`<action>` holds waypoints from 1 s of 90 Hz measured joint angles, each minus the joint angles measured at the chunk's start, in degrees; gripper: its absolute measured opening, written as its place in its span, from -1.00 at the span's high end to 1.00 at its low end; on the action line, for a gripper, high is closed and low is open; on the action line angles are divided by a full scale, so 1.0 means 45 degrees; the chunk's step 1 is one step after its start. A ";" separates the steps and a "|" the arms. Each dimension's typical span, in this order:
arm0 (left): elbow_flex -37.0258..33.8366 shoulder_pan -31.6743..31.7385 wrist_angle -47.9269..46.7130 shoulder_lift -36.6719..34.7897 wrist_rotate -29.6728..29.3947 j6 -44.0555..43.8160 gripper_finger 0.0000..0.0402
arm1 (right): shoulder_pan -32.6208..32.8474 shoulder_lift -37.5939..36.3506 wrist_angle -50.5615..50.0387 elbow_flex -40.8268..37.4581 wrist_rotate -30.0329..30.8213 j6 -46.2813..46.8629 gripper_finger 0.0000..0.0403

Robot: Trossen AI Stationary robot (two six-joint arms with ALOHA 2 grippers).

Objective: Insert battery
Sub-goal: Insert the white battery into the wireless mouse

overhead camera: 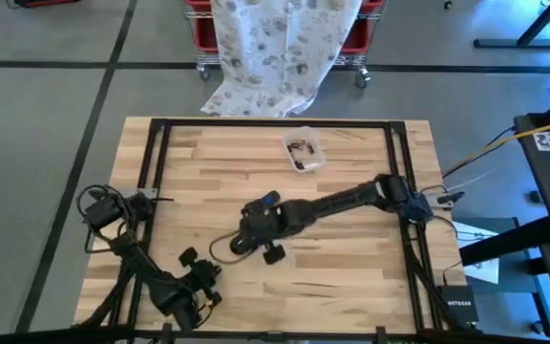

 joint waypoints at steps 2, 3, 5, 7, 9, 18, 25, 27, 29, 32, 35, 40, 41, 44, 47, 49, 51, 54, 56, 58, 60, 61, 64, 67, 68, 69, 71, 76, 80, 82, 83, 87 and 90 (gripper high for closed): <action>-0.0051 0.0096 0.0019 0.0000 0.0021 0.0047 0.87 | -0.0024 0.0042 0.0313 -0.0139 -0.0095 -0.0024 1.00; -0.0085 0.0146 0.0039 -0.0003 0.0032 0.0068 0.87 | -0.0025 0.0059 0.0476 -0.0198 -0.0142 -0.0037 1.00; -0.0145 0.0225 0.0059 -0.0014 0.0042 0.0117 0.87 | -0.0017 0.0085 0.0755 -0.0284 -0.0233 -0.0056 1.00; -0.0198 0.0304 0.0091 -0.0029 0.0052 0.0162 0.87 | 0.0006 0.0094 0.0950 -0.0369 -0.0323 -0.0056 1.00; -0.0233 0.0397 0.0085 -0.0031 0.0065 0.0209 0.87 | 0.0027 0.0094 0.1014 -0.0428 -0.0412 -0.0075 1.00; -0.0288 0.0593 0.0104 -0.0044 0.0033 0.0401 0.87 | 0.0071 0.0145 0.1558 -0.0664 -0.0854 -0.0397 1.00; -0.0300 0.0688 0.0146 -0.0053 0.0047 0.0488 0.87 | 0.0039 0.0214 0.2145 -0.0976 -0.1360 -0.0593 1.00; -0.0303 0.0686 0.0143 -0.0057 0.0044 0.0493 0.87 | 0.0019 0.0226 0.2369 -0.1126 -0.1492 -0.0642 1.00; -0.0305 0.0670 0.0140 -0.0083 0.0047 0.0489 0.87 | -0.0003 0.0235 0.2691 -0.1283 -0.1625 -0.0668 1.00; -0.0308 0.0614 0.0146 -0.0096 0.0081 0.0488 0.87 | -0.0063 0.0235 0.3370 -0.1547 -0.1868 -0.0675 1.00; -0.0308 0.0535 0.0183 -0.0097 0.0142 0.0488 0.87 | -0.0111 0.0174 0.4040 -0.1844 -0.2224 -0.0646 1.00; -0.0317 0.0363 0.0242 -0.0097 0.0222 0.0488 0.87 | -0.0302 -0.0055 0.4797 -0.2459 -0.2948 -0.0618 1.00; -0.0317 0.0316 0.0257 -0.0097 0.0242 0.0488 0.87 | -0.0345 -0.0107 0.4963 -0.2582 -0.3121 -0.0612 1.00; -0.0317 0.0176 0.0312 -0.0097 0.0287 0.0486 0.87 | -0.0481 -0.0282 0.5649 -0.2987 -0.3655 -0.0560 1.00; -0.0324 0.0033 0.0378 -0.0097 0.0304 0.0426 0.87 | -0.0631 -0.0475 0.6292 -0.3395 -0.4145 -0.0492 1.00; -0.0332 -0.0058 0.0416 -0.0097 0.0313 0.0340 0.87 | -0.0747 -0.0641 0.6712 -0.3691 -0.4465 -0.0405 1.00; -0.0332 -0.0166 0.0458 -0.0097 0.0319 0.0209 0.87 | -0.0884 -0.0793 0.7149 -0.3981 -0.4724 -0.0353 1.00; -0.0332 -0.0325 0.0494 -0.0097 0.0306 -0.0053 0.87 | -0.1068 -0.0978 0.7851 -0.4374 -0.5131 -0.0249 1.00; -0.0332 -0.0406 0.0499 -0.0097 0.0299 -0.0223 0.87 | -0.1180 -0.1084 0.8428 -0.4610 -0.5454 -0.0120 1.00; -0.0332 -0.0471 0.0517 -0.0097 0.0298 -0.0384 0.87 | -0.1300 -0.1188 0.9006 -0.4837 -0.5772 -0.0010 1.00; -0.0332 -0.0514 0.0530 -0.0097 0.0301 -0.0487 0.87 | -0.1405 -0.1280 0.9536 -0.5085 -0.6088 0.0089 1.00; -0.0332 -0.0530 0.0538 -0.0097 0.0297 -0.0559 0.87 | -0.1457 -0.1305 0.9784 -0.5198 -0.6234 0.0181 1.00; -0.0332 -0.0584 0.0557 -0.0097 0.0278 -0.0691 0.87 | -0.1586 -0.1334 1.0492 -0.5465 -0.6660 0.0383 1.00; -0.0332 -0.0632 0.0570 -0.0097 0.0225 -0.0736 0.87 | -0.1691 -0.1331 1.1168 -0.5671 -0.6986 0.0636 1.00; -0.0332 -0.0642 0.0570 -0.0097 0.0206 -0.0736 0.87 | -0.1720 -0.1324 1.1359 -0.5737 -0.7076 0.0689 1.00; -0.0332 -0.0650 0.0576 -0.0097 0.0192 -0.0730 0.87 | -0.1736 -0.1302 1.1547 -0.5809 -0.7152 0.0720 1.00; -0.0332 -0.0663 0.0591 -0.0097 0.0180 -0.0714 0.87 | -0.1768 -0.1217 1.1851 -0.5921 -0.7311 0.0823 1.00; -0.0328 -0.0676 0.0640 -0.0097 0.0157 -0.0674 0.87 | -0.1800 -0.1048 1.2427 -0.6085 -0.7505 0.0921 1.00; -0.0327 -0.0669 0.0639 -0.0097 0.0120 -0.0676 0.87 | -0.1799 -0.0839 1.2472 -0.6164 -0.7580 0.0930 1.00; -0.0327 -0.0640 0.0646 -0.0097 0.0124 -0.0676 0.87 | -0.1797 -0.0715 1.2660 -0.6162 -0.7605 0.0930 1.00; -0.0327 -0.0624 0.0651 -0.0097 0.0127 -0.0677 0.87 | -0.1786 -0.0676 1.2722 -0.6156 -0.7599 0.0931 1.00; -0.0326 -0.0562 0.0684 -0.0097 0.0130 -0.0673 0.87 | -0.1780 -0.0585 1.2676 -0.6156 -0.7587 0.0941 1.00; -0.0325 -0.0517 0.0686 -0.0097 0.0119 -0.0673 0.87 | -0.1780 -0.0521 1.2726 -0.6160 -0.7579 0.0946 1.00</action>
